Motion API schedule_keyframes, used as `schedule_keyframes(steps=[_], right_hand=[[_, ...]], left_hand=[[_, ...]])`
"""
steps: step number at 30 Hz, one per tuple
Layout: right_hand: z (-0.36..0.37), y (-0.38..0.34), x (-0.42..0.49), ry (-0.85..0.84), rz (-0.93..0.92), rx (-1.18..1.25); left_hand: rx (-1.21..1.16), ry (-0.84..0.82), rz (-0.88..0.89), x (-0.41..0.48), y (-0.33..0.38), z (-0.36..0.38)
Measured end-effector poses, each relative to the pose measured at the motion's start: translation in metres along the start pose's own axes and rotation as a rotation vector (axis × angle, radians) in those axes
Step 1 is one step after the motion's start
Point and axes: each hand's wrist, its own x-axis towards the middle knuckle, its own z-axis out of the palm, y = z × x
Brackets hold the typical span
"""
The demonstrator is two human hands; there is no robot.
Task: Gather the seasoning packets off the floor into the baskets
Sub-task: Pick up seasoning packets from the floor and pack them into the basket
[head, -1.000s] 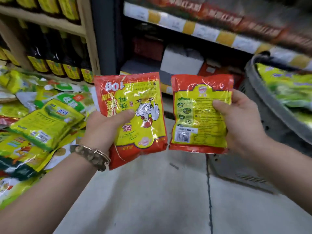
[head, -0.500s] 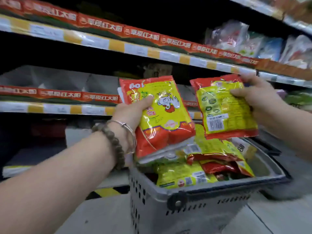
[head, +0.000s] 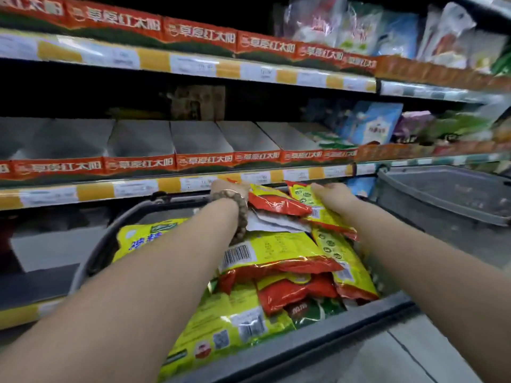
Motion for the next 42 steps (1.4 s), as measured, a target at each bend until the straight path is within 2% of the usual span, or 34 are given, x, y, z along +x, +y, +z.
schedule_keyframes(steps=[2,3,4,6,9,14,17,19,21,23,27,30,32,34,36,39,42], right_hand=[[0.007,0.003,0.002,0.010,-0.027,-0.262],[0.006,-0.003,-0.003,0.018,-0.085,-0.229],[0.004,-0.011,-0.010,-0.002,-0.168,-0.090],[0.006,-0.029,-0.028,-0.155,-0.374,0.087],[0.022,-0.039,-0.041,-0.399,-0.569,-0.197],[0.012,-0.007,-0.031,-0.446,-0.484,-0.194],[0.003,-0.007,-0.031,-0.490,-0.481,-0.289],[-0.004,-0.015,-0.023,-0.401,-0.436,-0.309],[-0.005,-0.015,-0.012,-0.316,-0.382,-0.341],[0.003,-0.008,-0.008,-0.357,-0.330,-0.424],[0.019,-0.012,-0.015,-0.467,-0.266,-0.310],[0.020,-0.016,-0.009,-0.526,-0.210,-0.160],[0.019,-0.016,-0.009,-0.552,-0.188,-0.059],[0.019,-0.014,-0.007,-0.560,-0.190,-0.023],[0.024,-0.016,-0.009,-0.555,-0.226,-0.034],[0.036,-0.013,-0.006,-0.543,-0.305,-0.049],[0.039,-0.014,-0.007,-0.533,-0.313,-0.041]], left_hand=[[0.155,0.012,0.052,0.002,0.004,-0.004],[0.135,-0.002,0.063,0.003,0.005,-0.007],[0.160,-0.025,0.095,0.007,0.002,-0.007],[0.237,0.013,0.116,0.012,-0.003,-0.007],[0.338,0.044,0.161,0.020,-0.012,-0.008],[0.628,0.040,0.192,0.025,-0.032,-0.041],[0.773,0.045,0.169,0.022,-0.044,-0.050],[0.704,0.034,0.262,0.020,-0.040,-0.041],[0.598,-0.092,0.397,0.016,-0.030,-0.027],[0.518,-0.205,0.481,0.007,-0.019,-0.013],[0.496,-0.300,0.526,-0.004,-0.005,-0.005],[0.430,-0.385,0.409,-0.006,-0.010,-0.018],[0.363,-0.340,0.383,-0.007,-0.018,-0.025],[0.316,-0.196,0.444,-0.008,-0.021,-0.022],[0.289,-0.226,0.458,-0.011,-0.019,-0.014],[0.595,-0.359,0.528,-0.010,-0.022,0.001],[0.713,-0.343,0.502,-0.010,-0.028,0.002]])
